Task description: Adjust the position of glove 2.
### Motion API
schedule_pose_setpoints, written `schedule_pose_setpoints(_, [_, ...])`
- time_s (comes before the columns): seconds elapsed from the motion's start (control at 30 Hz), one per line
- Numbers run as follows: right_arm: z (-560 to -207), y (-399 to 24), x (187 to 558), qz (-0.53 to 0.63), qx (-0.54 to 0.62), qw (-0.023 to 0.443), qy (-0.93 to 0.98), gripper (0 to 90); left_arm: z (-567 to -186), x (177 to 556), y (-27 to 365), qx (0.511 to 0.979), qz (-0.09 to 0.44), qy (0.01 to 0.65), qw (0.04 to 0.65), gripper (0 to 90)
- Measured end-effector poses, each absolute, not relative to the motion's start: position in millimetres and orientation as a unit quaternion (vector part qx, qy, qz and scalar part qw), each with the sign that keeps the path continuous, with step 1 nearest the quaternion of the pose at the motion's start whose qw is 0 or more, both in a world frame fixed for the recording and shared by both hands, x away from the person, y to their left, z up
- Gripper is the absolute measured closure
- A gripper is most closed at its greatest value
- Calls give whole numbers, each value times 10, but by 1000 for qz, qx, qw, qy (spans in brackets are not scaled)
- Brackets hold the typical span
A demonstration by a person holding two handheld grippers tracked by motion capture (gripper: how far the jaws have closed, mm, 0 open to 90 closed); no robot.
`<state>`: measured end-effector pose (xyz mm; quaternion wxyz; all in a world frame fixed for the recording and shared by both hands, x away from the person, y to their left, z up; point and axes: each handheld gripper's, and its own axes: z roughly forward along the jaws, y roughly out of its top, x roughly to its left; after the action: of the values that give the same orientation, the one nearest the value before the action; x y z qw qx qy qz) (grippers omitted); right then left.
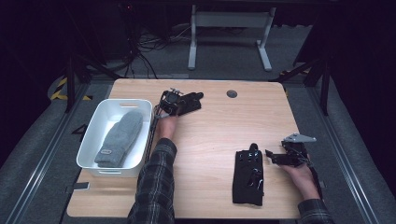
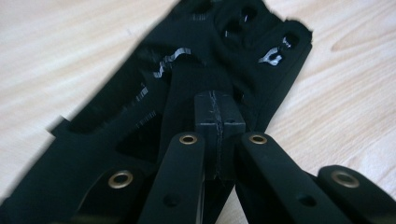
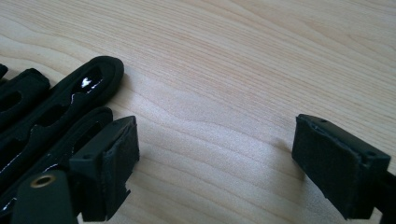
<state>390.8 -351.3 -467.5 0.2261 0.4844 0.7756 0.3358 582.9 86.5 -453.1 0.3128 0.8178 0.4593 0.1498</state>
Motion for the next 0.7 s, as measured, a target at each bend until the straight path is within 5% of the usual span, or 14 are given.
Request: schedule_pose_setpoints(0.7, [-4675,-3512,3907,336,484,226,776,153,-4551,5256,621,842,91,412,338,900])
